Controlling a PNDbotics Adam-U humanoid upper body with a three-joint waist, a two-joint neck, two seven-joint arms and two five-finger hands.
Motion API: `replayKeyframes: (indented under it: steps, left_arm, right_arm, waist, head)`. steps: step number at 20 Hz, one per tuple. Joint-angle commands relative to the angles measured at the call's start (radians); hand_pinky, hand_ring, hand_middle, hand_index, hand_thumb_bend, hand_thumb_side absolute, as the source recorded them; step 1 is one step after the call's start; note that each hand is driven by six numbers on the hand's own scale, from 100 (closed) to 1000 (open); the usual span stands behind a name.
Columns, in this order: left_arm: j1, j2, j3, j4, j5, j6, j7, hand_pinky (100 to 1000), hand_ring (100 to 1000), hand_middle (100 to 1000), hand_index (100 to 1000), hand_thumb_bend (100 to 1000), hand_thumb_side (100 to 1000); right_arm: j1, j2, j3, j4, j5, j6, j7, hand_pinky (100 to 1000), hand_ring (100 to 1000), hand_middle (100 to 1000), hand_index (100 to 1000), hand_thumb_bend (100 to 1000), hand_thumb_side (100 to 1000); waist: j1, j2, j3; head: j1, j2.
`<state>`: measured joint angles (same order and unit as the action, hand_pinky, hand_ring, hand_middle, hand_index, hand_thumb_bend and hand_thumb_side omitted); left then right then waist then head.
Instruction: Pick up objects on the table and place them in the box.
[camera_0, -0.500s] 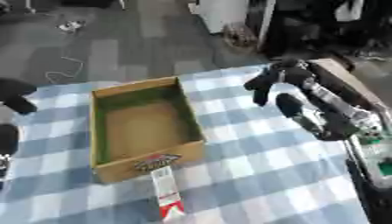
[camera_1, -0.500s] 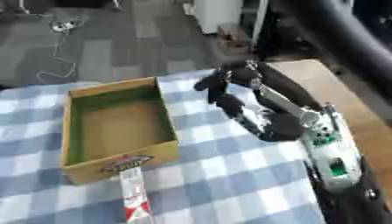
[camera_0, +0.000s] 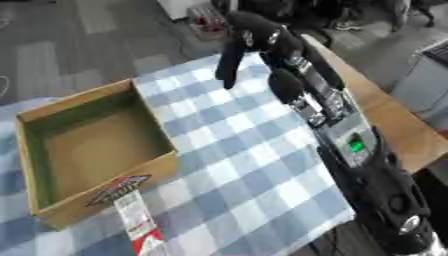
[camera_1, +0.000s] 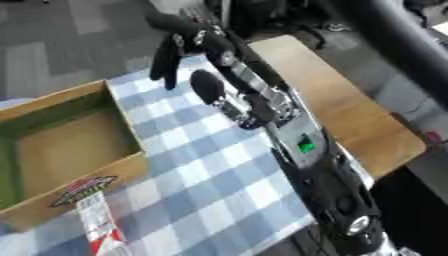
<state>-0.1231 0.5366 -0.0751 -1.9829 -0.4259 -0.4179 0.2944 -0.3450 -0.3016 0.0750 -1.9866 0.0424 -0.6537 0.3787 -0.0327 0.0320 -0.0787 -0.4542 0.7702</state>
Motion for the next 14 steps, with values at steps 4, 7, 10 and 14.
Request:
replayKeyframes:
  steps: [4, 7, 10, 14]
  left_arm:
    - [-0.007, 0.021, 0.004, -0.017, -0.008, 0.000, 0.001, 395, 483, 605, 740, 149, 1000]
    - [-0.001, 0.022, -0.001, -0.017, -0.012, -0.003, -0.011, 394, 484, 606, 743, 147, 1000]
    - [-0.002, 0.031, -0.015, -0.017, -0.032, -0.029, -0.076, 407, 495, 614, 754, 147, 1000]
    - [-0.012, 0.064, -0.040, -0.017, -0.091, -0.071, -0.271, 472, 542, 666, 786, 145, 1000]
  right_arm:
    - [-0.026, -0.022, 0.001, -0.013, -0.022, 0.018, -0.039, 461, 417, 549, 1000, 100, 1000]
    - [-0.017, -0.024, -0.030, -0.013, 0.040, 0.047, -0.076, 429, 394, 467, 871, 100, 1000]
    - [-0.013, -0.021, -0.043, -0.013, 0.167, 0.074, -0.030, 430, 399, 459, 764, 100, 1000]
    - [-0.010, -0.009, -0.039, -0.013, 0.283, 0.078, 0.139, 438, 413, 461, 757, 100, 1000]
  waist:
    - [0.005, -0.004, -0.007]
    - [0.005, -0.006, -0.011]
    - [0.003, -0.006, -0.014]
    - [0.001, -0.010, -0.019]
  head:
    - [-0.009, 0.000]
    - [0.050, 0.000]
    - [0.095, 0.000]
    - [0.135, 0.000]
